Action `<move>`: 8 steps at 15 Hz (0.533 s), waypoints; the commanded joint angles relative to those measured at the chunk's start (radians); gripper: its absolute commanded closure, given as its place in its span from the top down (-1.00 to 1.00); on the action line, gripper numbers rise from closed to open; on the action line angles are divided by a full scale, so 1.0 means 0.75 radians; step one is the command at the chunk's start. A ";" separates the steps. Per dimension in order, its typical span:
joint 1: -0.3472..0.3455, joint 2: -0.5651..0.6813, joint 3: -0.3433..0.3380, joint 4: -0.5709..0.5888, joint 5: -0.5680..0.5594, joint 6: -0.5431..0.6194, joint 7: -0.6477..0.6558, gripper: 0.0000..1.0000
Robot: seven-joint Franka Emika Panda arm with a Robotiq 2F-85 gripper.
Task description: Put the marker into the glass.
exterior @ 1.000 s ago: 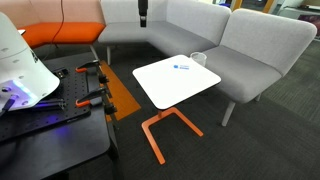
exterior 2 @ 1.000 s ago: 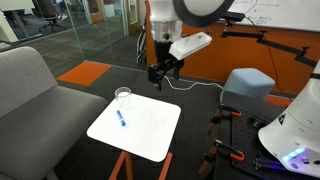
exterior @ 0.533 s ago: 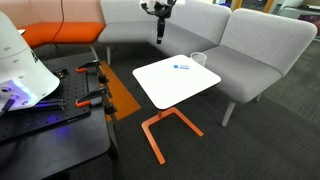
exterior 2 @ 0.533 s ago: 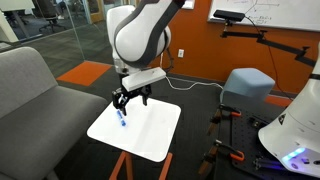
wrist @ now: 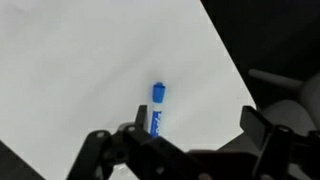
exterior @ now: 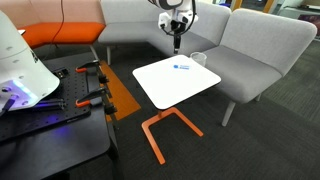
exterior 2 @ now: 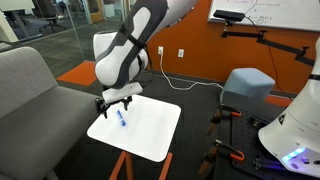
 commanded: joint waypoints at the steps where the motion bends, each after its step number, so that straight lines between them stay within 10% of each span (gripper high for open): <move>1: 0.053 0.111 -0.053 0.132 0.065 0.023 0.066 1.00; 8: 0.091 0.177 -0.119 0.182 0.078 -0.004 0.143 1.00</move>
